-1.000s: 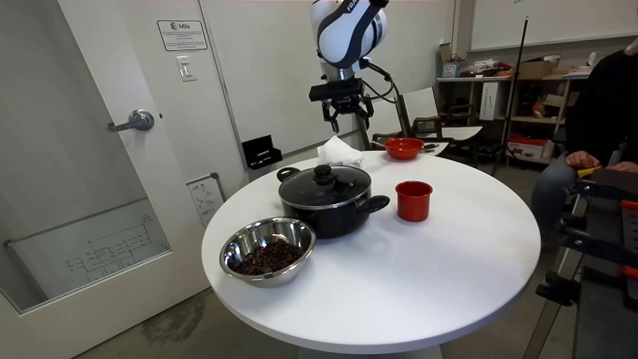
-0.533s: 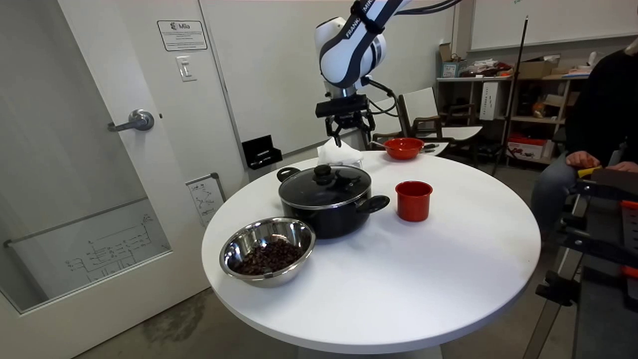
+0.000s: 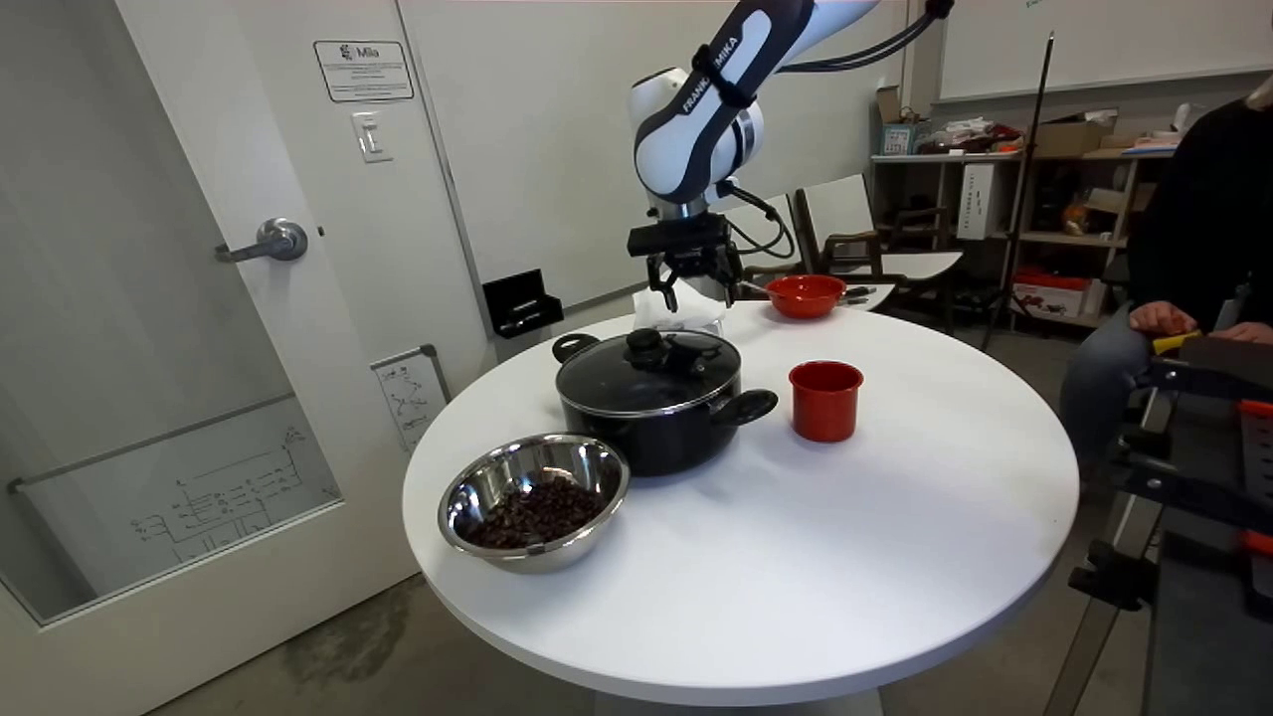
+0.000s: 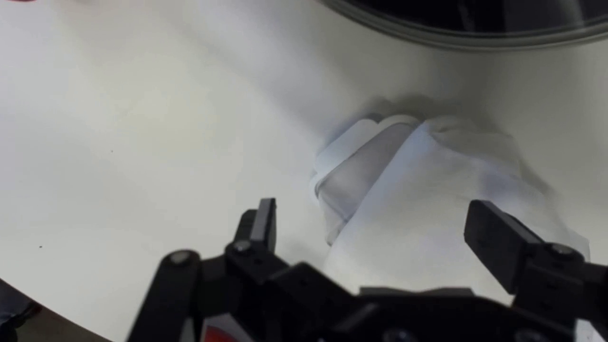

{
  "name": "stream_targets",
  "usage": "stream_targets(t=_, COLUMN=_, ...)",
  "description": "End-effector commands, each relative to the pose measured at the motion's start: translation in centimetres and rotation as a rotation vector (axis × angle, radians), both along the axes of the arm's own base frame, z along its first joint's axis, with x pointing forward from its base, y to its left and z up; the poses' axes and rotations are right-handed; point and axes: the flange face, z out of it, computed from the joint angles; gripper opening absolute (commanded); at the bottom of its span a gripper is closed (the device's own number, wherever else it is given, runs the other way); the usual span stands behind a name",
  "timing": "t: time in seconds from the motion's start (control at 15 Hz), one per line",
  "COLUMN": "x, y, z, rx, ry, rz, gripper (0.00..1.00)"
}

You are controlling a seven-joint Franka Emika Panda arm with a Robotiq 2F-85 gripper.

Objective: Use the towel to wipe the table

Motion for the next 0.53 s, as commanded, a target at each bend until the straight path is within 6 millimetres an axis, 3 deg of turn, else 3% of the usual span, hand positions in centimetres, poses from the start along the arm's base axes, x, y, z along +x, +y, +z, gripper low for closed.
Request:
stream_targets(t=0.0, x=1.4, y=-0.5, z=-0.5, rx=0.006, ry=-0.058, rz=-0.038, gripper=1.00)
stream_targets(t=0.47, x=1.4, y=-0.6, z=-2.0, rx=-0.004, ry=-0.034, rz=-0.022, gripper=1.00)
